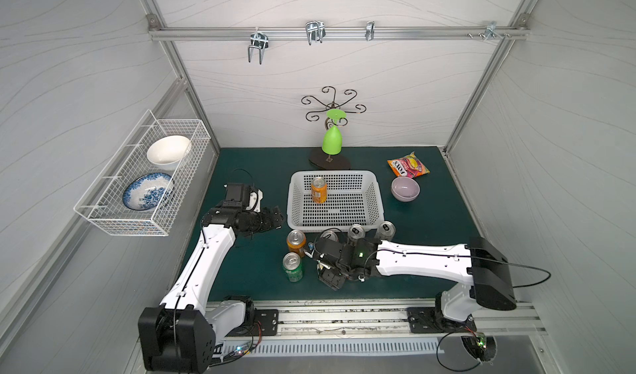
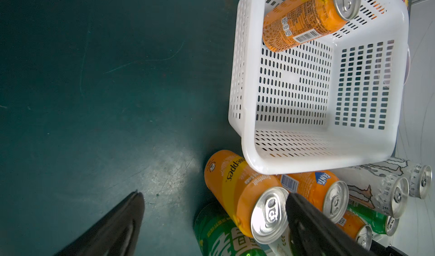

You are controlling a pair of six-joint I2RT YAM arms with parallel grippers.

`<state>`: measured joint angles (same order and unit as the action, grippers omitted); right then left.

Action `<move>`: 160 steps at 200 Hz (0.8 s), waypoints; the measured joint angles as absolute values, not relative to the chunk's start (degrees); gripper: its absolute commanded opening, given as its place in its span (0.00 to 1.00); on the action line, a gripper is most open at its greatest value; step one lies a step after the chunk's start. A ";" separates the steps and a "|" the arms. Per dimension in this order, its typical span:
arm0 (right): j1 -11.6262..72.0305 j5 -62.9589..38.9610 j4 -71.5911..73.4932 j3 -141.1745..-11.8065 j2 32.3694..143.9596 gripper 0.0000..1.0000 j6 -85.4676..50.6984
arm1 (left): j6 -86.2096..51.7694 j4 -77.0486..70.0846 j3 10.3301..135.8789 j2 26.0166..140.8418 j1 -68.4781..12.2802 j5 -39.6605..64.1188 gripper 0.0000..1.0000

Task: Take out the drinks from the basket
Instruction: Place the drink at the center of the board.

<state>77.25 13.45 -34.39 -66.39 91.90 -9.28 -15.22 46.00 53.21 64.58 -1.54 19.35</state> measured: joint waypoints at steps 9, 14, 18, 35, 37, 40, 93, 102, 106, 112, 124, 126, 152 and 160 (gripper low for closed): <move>77.14 13.43 -33.85 -66.04 91.90 0.66 -9.30 | -15.22 46.00 53.21 64.60 -1.54 19.35 0.98; 77.08 13.47 -33.61 -65.91 91.90 0.65 -9.32 | -15.22 46.00 53.21 64.60 -1.54 19.35 0.98; 76.99 13.47 -33.43 -65.80 91.94 0.65 -9.41 | -15.22 46.00 53.21 64.62 -1.54 19.35 0.98; 76.75 13.47 -32.91 -65.56 92.12 0.66 -9.54 | -15.22 46.00 53.21 64.66 -1.54 19.35 0.98; 76.73 13.47 -32.84 -65.54 92.14 0.66 -9.56 | -15.22 46.00 53.21 64.66 -1.54 19.35 0.98; 76.73 13.47 -32.77 -65.49 92.18 0.66 -9.56 | -15.22 46.00 53.21 64.66 -1.54 19.35 0.98; 76.44 13.52 -31.81 -65.36 92.95 0.69 -9.65 | -15.20 46.00 53.21 64.77 -1.54 19.35 0.98; 76.38 13.52 -31.77 -65.28 92.97 0.69 -9.67 | -15.22 46.00 53.21 64.77 -1.54 19.35 0.98; 76.36 13.52 -31.77 -65.28 92.97 0.69 -9.69 | -15.20 46.00 53.21 64.77 -1.54 19.35 0.98; 76.29 13.52 -31.77 -65.25 93.01 0.70 -9.69 | -15.20 46.00 53.21 64.77 -1.54 19.35 0.98; 76.18 13.52 -31.66 -65.25 93.10 0.70 -9.74 | -15.20 46.00 53.21 64.79 -1.54 19.35 0.98; 76.18 13.52 -31.64 -65.23 93.14 0.70 -9.76 | -15.20 46.00 53.21 64.79 -1.54 19.35 0.98; 76.07 13.54 -31.27 -65.17 93.41 0.72 -10.24 | -15.20 46.00 53.21 64.95 -1.54 19.38 0.98; 76.07 13.58 -31.24 -65.17 93.45 0.73 -10.37 | -15.20 46.00 53.21 64.99 -1.54 19.38 0.98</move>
